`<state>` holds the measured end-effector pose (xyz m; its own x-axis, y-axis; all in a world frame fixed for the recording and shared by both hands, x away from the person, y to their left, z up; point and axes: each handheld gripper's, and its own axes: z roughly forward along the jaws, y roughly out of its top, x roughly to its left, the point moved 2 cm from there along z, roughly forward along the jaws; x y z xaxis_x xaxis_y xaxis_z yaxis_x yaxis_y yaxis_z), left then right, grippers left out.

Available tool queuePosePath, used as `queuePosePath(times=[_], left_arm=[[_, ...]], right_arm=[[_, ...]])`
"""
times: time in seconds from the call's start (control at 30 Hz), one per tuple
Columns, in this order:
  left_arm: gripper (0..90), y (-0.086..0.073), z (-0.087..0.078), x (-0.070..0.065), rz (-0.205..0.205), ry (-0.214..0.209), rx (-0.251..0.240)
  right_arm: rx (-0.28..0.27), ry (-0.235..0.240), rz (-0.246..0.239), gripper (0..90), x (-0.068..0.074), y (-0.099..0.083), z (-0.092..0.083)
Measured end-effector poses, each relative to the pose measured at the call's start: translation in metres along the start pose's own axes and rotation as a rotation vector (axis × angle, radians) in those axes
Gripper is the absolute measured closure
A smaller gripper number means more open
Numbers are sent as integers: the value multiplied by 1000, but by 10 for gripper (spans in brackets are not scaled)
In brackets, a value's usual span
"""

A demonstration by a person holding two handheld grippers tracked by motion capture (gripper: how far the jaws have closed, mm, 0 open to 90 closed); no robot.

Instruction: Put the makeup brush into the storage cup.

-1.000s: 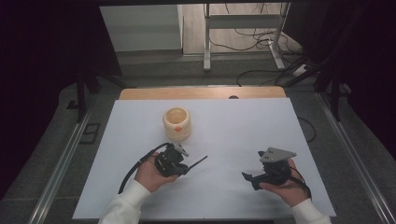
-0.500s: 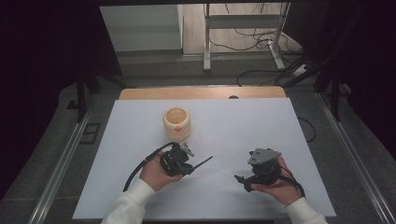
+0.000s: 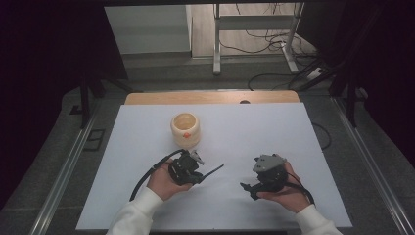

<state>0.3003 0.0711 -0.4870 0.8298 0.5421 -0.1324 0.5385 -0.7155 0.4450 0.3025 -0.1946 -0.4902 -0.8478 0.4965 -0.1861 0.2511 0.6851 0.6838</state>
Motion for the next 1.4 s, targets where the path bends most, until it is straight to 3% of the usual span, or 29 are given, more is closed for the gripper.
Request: queuePosePath(times=[0.27, 0.6, 0.83, 0.9, 1.0, 1.4], left_arm=[[834, 0, 1, 0, 3, 1, 6], [833, 0, 1, -1, 4, -7, 9], [833, 0, 1, -2, 2, -16, 3], [833, 0, 1, -2, 7, -18, 6], [834, 0, 1, -2, 11, -24, 1], [833, 0, 2, -3, 15, -31, 3]], right_arm=[[-4, 54, -27, 41, 7, 12, 8], [-18, 86, -90, 64, 16, 29, 16], [-6, 83, -146, 78, 22, 38, 25], [1, 88, -174, 138, 23, 41, 27], [37, 135, -198, 189, 25, 43, 32], [36, 115, -213, 184, 25, 47, 41]])
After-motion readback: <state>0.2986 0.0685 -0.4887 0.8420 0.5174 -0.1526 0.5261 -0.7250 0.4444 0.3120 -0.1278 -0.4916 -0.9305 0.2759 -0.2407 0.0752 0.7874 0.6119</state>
